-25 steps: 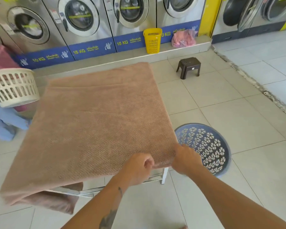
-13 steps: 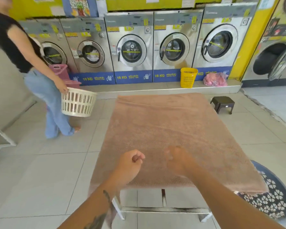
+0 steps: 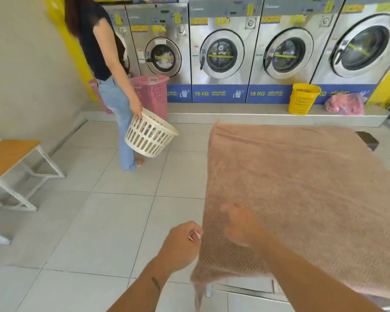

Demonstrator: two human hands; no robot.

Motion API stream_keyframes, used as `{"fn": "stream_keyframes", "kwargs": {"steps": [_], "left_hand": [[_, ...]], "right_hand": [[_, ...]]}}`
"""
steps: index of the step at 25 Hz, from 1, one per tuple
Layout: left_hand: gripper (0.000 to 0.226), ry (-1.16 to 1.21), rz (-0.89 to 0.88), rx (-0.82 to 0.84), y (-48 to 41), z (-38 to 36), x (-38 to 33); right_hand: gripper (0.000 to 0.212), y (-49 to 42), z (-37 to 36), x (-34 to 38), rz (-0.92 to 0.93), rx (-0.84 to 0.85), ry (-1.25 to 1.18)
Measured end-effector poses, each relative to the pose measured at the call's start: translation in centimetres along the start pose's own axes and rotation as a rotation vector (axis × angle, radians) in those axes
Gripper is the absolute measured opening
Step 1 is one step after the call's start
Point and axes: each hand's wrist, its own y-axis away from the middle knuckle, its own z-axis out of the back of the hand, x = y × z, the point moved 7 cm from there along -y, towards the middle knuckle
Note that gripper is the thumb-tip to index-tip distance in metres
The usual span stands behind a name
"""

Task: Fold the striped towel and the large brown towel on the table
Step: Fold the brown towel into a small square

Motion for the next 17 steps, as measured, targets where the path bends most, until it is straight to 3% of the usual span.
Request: {"fn": "stream_keyframes", "kwargs": {"steps": [5,8,10,13,17], "left_hand": [[0.026,0.010,0.076,0.222,-1.7,-2.3,5.3],[0.070,0.002,0.106,0.560,-1.3,-5.6,7.8],[0.094,-0.050,0.109,0.672,-1.6,-8.0,10.0],[0.106,-0.109,0.069,0.645,-1.8,-9.2,11.5],[0.087,-0.166,-0.065,0.568,-2.4,-9.1,12.2]], "right_hand": [[0.063,0.3,-4.7,1.5,-0.069,0.066,0.120],[0.066,1.3,-5.6,2.4,-0.139,-0.011,0.128],[0.068,2.1,-5.6,3.1,-0.219,-0.094,0.091],[0.077,4.7,-6.8,3.6,-0.341,-0.161,0.063],[0.070,9.0,-9.2,4.9,-0.514,-0.174,0.043]]}}
